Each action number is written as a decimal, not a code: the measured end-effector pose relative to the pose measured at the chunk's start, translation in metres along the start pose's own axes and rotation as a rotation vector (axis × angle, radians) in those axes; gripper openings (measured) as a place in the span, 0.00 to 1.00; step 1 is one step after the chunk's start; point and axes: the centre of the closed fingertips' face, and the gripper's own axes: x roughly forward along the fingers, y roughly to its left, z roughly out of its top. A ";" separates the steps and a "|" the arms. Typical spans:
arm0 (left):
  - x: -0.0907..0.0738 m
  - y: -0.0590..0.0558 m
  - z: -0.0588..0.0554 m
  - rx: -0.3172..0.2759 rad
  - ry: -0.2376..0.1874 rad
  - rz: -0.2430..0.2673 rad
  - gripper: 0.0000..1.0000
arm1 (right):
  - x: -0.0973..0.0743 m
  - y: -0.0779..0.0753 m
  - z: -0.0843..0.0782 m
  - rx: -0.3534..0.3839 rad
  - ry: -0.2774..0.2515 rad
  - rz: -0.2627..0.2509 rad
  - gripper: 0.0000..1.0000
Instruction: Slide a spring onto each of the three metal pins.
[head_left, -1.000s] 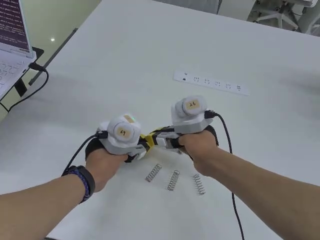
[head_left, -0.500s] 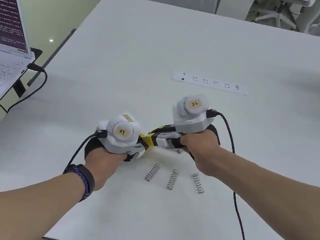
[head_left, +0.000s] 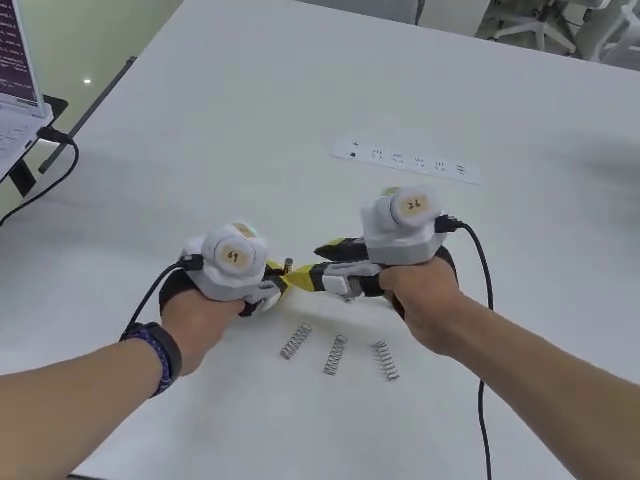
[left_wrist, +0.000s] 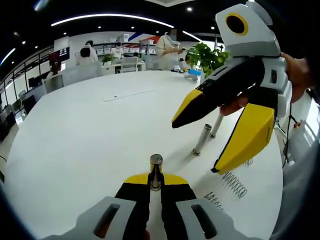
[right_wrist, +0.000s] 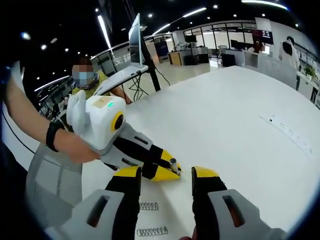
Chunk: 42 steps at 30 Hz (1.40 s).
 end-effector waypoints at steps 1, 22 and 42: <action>0.000 0.000 0.000 -0.001 0.000 0.000 0.00 | -0.002 0.001 0.000 -0.002 -0.004 -0.001 0.40; 0.004 -0.001 -0.013 -0.055 0.043 0.009 0.07 | -0.043 0.000 0.018 0.010 -0.114 -0.050 0.44; -0.008 0.006 -0.019 -0.074 0.063 0.019 0.18 | -0.067 -0.008 0.011 0.031 -0.140 -0.082 0.43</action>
